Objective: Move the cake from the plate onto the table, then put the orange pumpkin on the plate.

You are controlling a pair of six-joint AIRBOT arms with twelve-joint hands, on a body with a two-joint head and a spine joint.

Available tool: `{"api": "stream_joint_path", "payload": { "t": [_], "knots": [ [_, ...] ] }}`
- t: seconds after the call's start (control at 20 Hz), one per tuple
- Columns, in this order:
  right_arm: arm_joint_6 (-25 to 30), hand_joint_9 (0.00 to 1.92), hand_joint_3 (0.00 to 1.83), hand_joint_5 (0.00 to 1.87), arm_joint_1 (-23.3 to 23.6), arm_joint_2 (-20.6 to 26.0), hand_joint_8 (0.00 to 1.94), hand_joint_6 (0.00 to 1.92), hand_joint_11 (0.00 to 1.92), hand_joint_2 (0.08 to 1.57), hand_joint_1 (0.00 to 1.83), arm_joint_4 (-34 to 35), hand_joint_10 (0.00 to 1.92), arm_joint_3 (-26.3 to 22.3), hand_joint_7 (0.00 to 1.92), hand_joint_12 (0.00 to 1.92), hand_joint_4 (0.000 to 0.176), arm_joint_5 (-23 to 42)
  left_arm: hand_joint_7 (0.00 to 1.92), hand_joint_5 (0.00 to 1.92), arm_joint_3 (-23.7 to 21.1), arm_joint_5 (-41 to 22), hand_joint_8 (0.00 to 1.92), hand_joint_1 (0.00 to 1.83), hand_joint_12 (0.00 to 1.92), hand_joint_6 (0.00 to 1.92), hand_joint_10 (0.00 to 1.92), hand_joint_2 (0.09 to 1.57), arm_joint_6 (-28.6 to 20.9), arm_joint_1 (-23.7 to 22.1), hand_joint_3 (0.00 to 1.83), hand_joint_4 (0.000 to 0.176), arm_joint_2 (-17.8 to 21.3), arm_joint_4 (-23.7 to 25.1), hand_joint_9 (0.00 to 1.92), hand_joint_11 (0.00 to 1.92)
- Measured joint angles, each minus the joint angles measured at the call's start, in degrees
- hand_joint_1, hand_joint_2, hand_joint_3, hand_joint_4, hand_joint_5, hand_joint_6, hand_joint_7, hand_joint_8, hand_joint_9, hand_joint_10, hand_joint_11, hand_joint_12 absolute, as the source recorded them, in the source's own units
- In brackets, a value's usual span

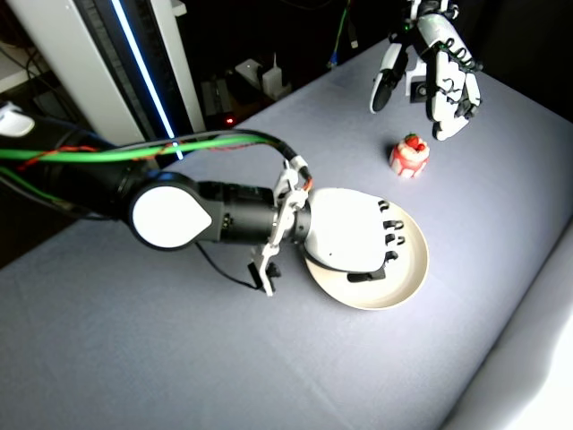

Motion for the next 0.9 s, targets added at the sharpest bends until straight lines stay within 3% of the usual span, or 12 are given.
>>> {"api": "stream_joint_path", "payload": {
  "t": [0.05, 0.15, 0.2, 0.25, 0.3, 0.35, 0.45, 0.6, 0.65, 0.75, 0.85, 0.9],
  "knots": [
    [0.0, 0.78, 0.0, 0.97, -0.17, -0.17, 1.41, 0.8, 0.69, 1.14, 1.25, 1.2, 1.67, 0.7, 0.89, 1.89, 0.0, 0.09, 0.36, 0.35, 0.0, -0.52, 0.0, 1.07, 1.22, 0.0, 0.01, 0.98, 0.0, -0.13, 0.0, 0.019, -0.11, 0.17, 0.54, 0.2],
    [-0.02, 0.88, 0.0, 0.87, -0.76, -0.15, 1.07, 1.11, 0.6, 1.13, 1.34, 1.25, 1.27, 1.03, 0.96, 1.6, 0.0, 0.11, 0.31, 0.34, 0.07, -0.59, 0.0, 1.06, 1.25, 0.0, 0.0, 0.99, 0.0, -0.26, 0.0, 0.02, -0.13, 0.35, 0.49, 0.18],
    [-0.04, 0.88, 0.0, 0.87, -1.22, -0.17, 1.07, 1.11, 0.6, 1.13, 1.34, 1.27, 1.27, 1.03, 0.96, 1.6, 0.0, 0.13, 0.31, 0.34, 0.37, -0.61, 0.0, 1.06, 1.25, 0.0, 0.0, 0.99, 0.0, -0.44, 0.0, 0.02, -0.44, 0.39, 0.49, 0.18],
    [-0.02, 0.87, 0.0, 0.86, -1.81, -0.42, 1.08, 1.16, 0.61, 1.14, 1.36, 1.42, 1.23, 1.25, 0.95, 1.46, 0.0, 0.02, 0.32, 0.33, 0.48, -0.55, 0.0, 1.02, 1.22, 0.0, 0.0, 0.97, 0.0, -0.68, 0.0, 0.046, -0.79, 0.26, 0.48, 0.18],
    [0.0, 0.87, 0.0, 0.86, -2.05, -0.59, 1.08, 1.15, 0.61, 1.14, 1.36, 1.92, 1.25, 1.6, 0.95, 1.48, 0.0, 0.11, 0.32, 0.35, 0.52, -0.52, 0.0, 1.01, 1.19, 0.01, 0.0, 0.97, -0.02, -0.76, 0.0, 0.055, -0.81, 0.66, 0.38, 0.1],
    [-0.02, 0.88, 0.0, 0.85, -2.1, -0.57, 1.06, 1.14, 0.67, 1.14, 1.36, 2.36, 1.28, 1.88, 0.95, 1.51, 0.0, 0.07, 0.3, 0.35, 0.52, -0.57, 0.0, 0.99, 1.19, 0.01, 0.01, 0.97, -0.02, -0.76, 0.0, 0.055, -0.81, 1.07, 0.39, 0.1],
    [-0.04, 0.91, 0.0, 0.86, -2.1, -0.52, 1.02, 1.17, 0.7, 1.13, 1.36, 2.84, 1.23, 2.32, 0.96, 1.49, 0.0, 0.07, 0.27, 0.34, 0.59, -0.48, 0.0, 1.0, 1.04, 0.0, 0.0, 0.99, 0.02, -0.79, 0.0, 0.026, -0.81, 1.14, 0.39, 0.26],
    [-0.04, 0.68, 0.0, 0.77, -2.78, -0.59, 1.15, 1.29, 0.5, 1.19, 1.19, 3.08, 1.02, 2.34, 0.9, 1.48, 0.0, 0.09, 0.32, 0.34, 0.61, -0.57, 0.01, 1.0, 1.05, 0.0, 0.01, 0.98, 0.0, -1.18, 0.0, 0.021, -0.83, 1.16, 0.38, 0.23],
    [-0.04, 0.67, 0.0, 0.67, -3.02, -0.66, 0.71, 0.84, 0.48, 1.06, 1.21, 3.08, 0.82, 2.32, 0.77, 1.31, 0.0, -0.02, 0.31, 0.35, 0.98, -0.59, 0.0, 1.02, 0.96, 0.0, 0.01, 0.99, 0.02, -1.18, 0.0, 0.007, -1.07, 1.29, 0.4, 0.3],
    [-0.04, 0.69, 0.0, 0.73, -3.02, -0.66, 0.14, 0.29, 0.39, 0.95, 1.19, 3.13, 0.34, 2.34, 0.77, 1.11, 0.0, 0.04, 0.31, 0.35, 1.22, -0.46, 0.0, 0.98, 0.85, 0.0, 0.0, 1.0, -0.02, -1.2, 0.0, 0.014, -1.18, 1.66, 0.4, 0.3],
    [-0.02, 0.57, 0.0, 0.63, -3.02, -0.57, 0.01, 0.04, 0.2, 0.9, 1.14, 3.87, 0.07, 2.27, 0.59, 1.06, 0.014, 0.22, 0.32, 0.35, 1.36, -0.48, 0.0, 0.97, 0.87, 0.0, 0.0, 1.0, 0.04, -1.38, 0.0, 0.002, -1.18, 1.79, 0.41, 0.26],
    [-0.04, 0.53, 0.0, 0.57, -3.02, -0.39, 0.0, 0.01, 0.16, 0.9, 1.1, 4.39, 0.04, 2.25, 0.52, 1.06, 0.008, 0.46, 0.3, 0.34, 1.36, -0.5, 0.0, 0.95, 0.89, 0.0, 0.0, 1.0, 0.0, -1.42, 0.0, 0.0, -1.18, 1.75, 0.4, 0.29]
  ]
}}
